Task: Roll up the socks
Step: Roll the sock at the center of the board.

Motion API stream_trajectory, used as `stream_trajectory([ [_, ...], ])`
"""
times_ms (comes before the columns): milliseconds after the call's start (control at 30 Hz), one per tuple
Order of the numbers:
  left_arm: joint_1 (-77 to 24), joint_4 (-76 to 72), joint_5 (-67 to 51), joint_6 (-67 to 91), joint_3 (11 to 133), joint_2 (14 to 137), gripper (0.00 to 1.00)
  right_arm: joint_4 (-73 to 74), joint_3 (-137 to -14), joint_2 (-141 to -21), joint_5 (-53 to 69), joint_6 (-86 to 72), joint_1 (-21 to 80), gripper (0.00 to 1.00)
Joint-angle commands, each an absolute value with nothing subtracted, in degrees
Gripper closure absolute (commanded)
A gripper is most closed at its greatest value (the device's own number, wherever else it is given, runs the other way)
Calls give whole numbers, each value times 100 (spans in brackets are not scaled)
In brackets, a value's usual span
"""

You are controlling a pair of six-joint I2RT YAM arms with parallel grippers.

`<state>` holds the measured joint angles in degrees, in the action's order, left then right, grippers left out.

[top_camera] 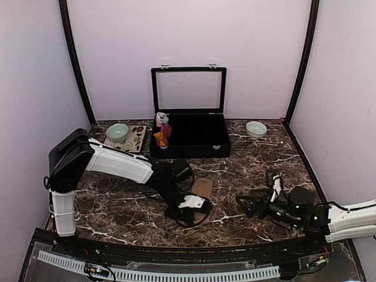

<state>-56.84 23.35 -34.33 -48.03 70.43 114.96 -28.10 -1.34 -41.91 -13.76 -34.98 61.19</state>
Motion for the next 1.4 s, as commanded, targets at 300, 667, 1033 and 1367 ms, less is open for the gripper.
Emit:
stream_trajectory([
  [300, -5114, 5085, -4365, -4930, 8184, 13308, 100, -2754, -1036, -5846, -266, -770, 6784, 15],
  [667, -4865, 6261, -4867, -5313, 9254, 14288, 99, -2995, -2341, -7936, -11, 1232, 7186, 41],
  [1033, -4852, 6178, -4659, -5196, 9281, 14270, 99, -3558, -2776, -9283, 452, 1885, 7231, 54],
  [1367, -4852, 6110, -4604, -5188, 9186, 14178, 98, -3860, -2933, -9941, 327, 1808, 7230, 67],
])
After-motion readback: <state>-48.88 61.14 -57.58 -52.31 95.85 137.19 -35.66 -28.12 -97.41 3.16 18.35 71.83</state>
